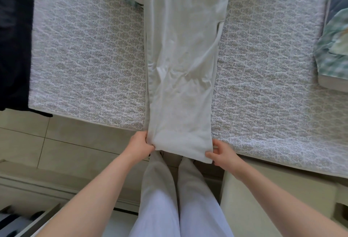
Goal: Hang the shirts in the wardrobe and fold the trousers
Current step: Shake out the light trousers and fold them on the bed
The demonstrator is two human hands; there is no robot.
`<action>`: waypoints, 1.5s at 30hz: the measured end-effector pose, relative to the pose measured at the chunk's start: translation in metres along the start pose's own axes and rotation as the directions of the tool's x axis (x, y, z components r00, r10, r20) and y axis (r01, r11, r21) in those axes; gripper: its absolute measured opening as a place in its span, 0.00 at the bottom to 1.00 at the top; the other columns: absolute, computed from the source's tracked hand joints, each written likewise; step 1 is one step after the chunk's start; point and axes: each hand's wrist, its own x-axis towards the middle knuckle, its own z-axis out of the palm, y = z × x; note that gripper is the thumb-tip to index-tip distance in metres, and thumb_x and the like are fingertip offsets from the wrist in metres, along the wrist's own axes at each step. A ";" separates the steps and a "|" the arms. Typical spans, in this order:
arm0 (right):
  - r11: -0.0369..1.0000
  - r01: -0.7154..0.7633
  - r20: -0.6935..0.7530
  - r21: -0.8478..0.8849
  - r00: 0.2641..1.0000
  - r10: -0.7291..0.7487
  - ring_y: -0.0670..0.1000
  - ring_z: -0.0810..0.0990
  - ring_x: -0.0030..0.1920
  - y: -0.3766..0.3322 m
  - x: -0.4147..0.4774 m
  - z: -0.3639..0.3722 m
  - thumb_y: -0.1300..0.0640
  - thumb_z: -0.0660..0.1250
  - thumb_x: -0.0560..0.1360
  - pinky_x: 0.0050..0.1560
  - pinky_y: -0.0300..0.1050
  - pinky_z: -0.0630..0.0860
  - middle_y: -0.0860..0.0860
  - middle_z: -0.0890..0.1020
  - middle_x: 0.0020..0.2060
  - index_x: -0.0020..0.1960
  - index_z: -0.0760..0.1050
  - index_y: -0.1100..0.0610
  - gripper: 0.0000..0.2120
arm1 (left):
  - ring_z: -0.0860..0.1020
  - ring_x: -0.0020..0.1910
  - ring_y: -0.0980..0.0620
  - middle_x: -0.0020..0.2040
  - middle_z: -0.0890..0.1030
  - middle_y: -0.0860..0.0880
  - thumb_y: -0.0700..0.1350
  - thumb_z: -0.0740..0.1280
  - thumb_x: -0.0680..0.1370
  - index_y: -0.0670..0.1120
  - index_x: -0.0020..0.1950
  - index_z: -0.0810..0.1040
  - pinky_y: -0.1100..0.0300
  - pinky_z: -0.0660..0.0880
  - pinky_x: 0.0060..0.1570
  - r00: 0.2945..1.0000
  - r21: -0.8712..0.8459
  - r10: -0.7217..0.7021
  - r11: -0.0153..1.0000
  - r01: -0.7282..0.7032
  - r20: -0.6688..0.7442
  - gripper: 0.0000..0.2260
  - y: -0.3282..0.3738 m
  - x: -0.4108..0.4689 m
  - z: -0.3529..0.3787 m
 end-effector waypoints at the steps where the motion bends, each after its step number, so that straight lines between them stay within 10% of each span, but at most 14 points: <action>1: 1.000 0.006 -0.007 -0.013 1.000 -0.007 0.37 0.79 0.47 0.002 0.000 -0.001 0.66 0.65 0.78 0.35 0.27 0.72 0.47 0.81 0.53 0.58 0.73 0.56 0.12 | 0.81 0.43 0.50 0.40 0.83 0.50 0.36 0.70 0.69 0.50 0.42 0.78 0.59 0.78 0.41 1.000 -0.009 0.009 1.000 -0.009 0.030 0.10 -0.005 0.000 -0.002; 9: 0.966 -0.008 -0.096 -0.258 0.995 -0.018 0.49 0.80 0.52 0.013 0.014 0.003 0.63 0.63 0.79 0.54 0.49 0.79 0.51 0.82 0.52 0.56 0.75 0.59 0.07 | 0.77 0.41 0.51 0.41 0.82 0.48 0.44 0.74 0.70 0.42 0.44 0.79 0.66 0.69 0.35 0.998 0.133 -0.043 0.990 0.049 -0.047 0.08 -0.020 0.000 -0.004; 15: 0.935 0.006 -0.134 -0.356 0.989 -0.057 0.49 0.79 0.50 0.008 0.022 0.009 0.58 0.64 0.77 0.50 0.43 0.75 0.47 0.80 0.47 0.55 0.75 0.54 0.06 | 0.78 0.46 0.48 0.43 0.80 0.48 0.44 0.70 0.72 0.46 0.45 0.77 0.58 0.75 0.41 0.998 0.297 -0.039 0.955 0.022 0.050 0.04 -0.004 0.008 -0.006; 23: 0.982 0.142 -0.282 0.122 0.954 -0.103 0.49 0.81 0.49 -0.029 0.028 0.003 0.59 0.64 0.79 0.49 0.48 0.80 0.51 0.82 0.48 0.57 0.73 0.55 0.07 | 0.82 0.44 0.47 0.42 0.84 0.48 0.59 0.64 0.79 0.43 0.46 0.82 0.52 0.77 0.49 0.951 -0.208 -0.036 0.978 -0.030 -0.306 0.20 0.033 0.023 -0.023; 26: 0.986 0.158 -0.280 0.057 0.950 -0.136 0.52 0.80 0.51 -0.048 0.038 0.001 0.58 0.63 0.80 0.48 0.51 0.82 0.53 0.80 0.49 0.55 0.74 0.59 0.06 | 0.83 0.44 0.49 0.42 0.85 0.48 0.56 0.61 0.82 0.46 0.45 0.82 0.51 0.79 0.50 0.936 -0.483 -0.109 0.873 -0.070 -0.334 0.18 0.045 0.033 -0.027; 35: 0.994 0.113 -0.327 -0.001 0.939 -0.107 0.55 0.79 0.45 -0.061 0.053 -0.009 0.57 0.62 0.80 0.48 0.57 0.81 0.52 0.78 0.44 0.53 0.74 0.62 0.08 | 0.77 0.45 0.48 0.44 0.80 0.47 0.44 0.67 0.79 0.45 0.46 0.77 0.57 0.68 0.44 0.919 -0.060 0.044 0.995 -0.074 -0.392 0.04 0.062 0.053 -0.027; 45: 0.997 0.075 -0.371 0.004 0.926 -0.068 0.57 0.82 0.47 -0.052 0.061 -0.015 0.59 0.63 0.79 0.47 0.60 0.81 0.55 0.82 0.46 0.51 0.76 0.59 0.05 | 0.81 0.41 0.47 0.46 0.81 0.44 0.39 0.61 0.82 0.43 0.48 0.77 0.53 0.78 0.43 0.817 -0.311 -0.169 0.950 -0.012 -0.551 0.06 0.044 0.052 -0.031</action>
